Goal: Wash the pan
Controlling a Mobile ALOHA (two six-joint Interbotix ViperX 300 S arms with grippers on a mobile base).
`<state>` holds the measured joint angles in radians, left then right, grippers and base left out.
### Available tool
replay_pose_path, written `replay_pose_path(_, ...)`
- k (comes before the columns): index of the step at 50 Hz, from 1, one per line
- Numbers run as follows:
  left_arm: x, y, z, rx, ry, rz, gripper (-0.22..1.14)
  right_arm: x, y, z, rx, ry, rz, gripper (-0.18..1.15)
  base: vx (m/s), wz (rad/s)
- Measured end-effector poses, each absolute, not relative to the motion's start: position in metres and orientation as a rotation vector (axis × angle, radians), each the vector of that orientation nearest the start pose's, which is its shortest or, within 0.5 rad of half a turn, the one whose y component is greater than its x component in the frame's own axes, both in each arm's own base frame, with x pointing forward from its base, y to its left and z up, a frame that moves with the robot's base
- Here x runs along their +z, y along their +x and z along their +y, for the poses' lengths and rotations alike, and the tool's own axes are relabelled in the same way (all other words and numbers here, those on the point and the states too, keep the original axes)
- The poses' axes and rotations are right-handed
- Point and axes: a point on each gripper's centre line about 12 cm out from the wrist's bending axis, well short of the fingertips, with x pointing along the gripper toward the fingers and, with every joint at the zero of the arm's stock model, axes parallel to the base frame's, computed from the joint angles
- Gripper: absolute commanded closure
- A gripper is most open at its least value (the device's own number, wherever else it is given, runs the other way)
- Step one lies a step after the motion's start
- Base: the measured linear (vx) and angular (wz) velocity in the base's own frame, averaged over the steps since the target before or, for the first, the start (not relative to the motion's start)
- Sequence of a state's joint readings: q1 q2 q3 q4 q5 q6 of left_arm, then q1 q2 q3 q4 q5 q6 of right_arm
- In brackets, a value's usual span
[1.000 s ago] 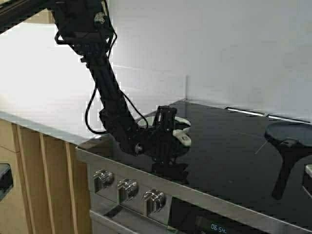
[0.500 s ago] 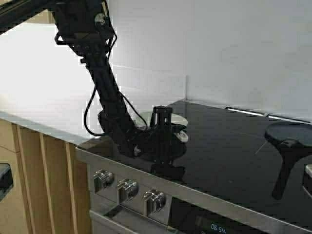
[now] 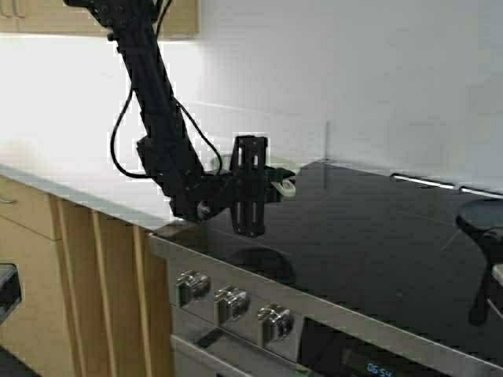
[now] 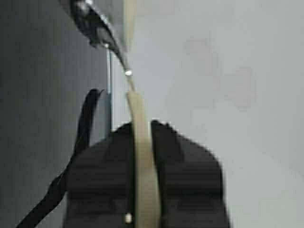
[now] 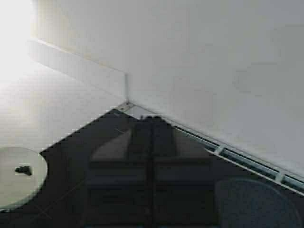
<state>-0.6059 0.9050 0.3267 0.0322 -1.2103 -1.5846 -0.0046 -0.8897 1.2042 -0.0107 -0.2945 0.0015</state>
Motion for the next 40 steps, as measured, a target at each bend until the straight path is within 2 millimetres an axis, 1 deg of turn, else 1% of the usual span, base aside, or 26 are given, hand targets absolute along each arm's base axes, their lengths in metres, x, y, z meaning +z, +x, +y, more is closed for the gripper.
replay_pose_path(11, -0.009, 0.384, -0.273, -0.496, -1.514, 0.511, 0.9, 0.267, 0.208, -0.001, -0.001, -0.007, 0.021, 0.91, -0.02, 0.36)
replay_pose_path(17, -0.006, 0.383, -0.267, -0.489, -1.517, 0.499, 0.9, 0.267, 0.208, -0.001, -0.001, -0.012, 0.02, 0.91, -0.04, 0.5)
replay_pose_path(21, -0.004, 0.383, -0.266, -0.494, -1.516, 0.498, 0.9, 0.267, 0.208, -0.001, -0.001, -0.013, 0.022, 0.91, -0.04, 0.53)
replay_pose_path(32, -0.002, 0.369, -0.262, -0.498, -1.496, 0.539, 0.9, 0.267, 0.208, -0.001, -0.001, -0.013, 0.022, 0.91, -0.04, 0.58)
replay_pose_path(40, 0.006, 0.364, -0.257, -0.501, -1.501, 0.531, 0.9, 0.265, 0.209, -0.001, -0.001, -0.01, 0.028, 0.91, -0.04, 0.52)
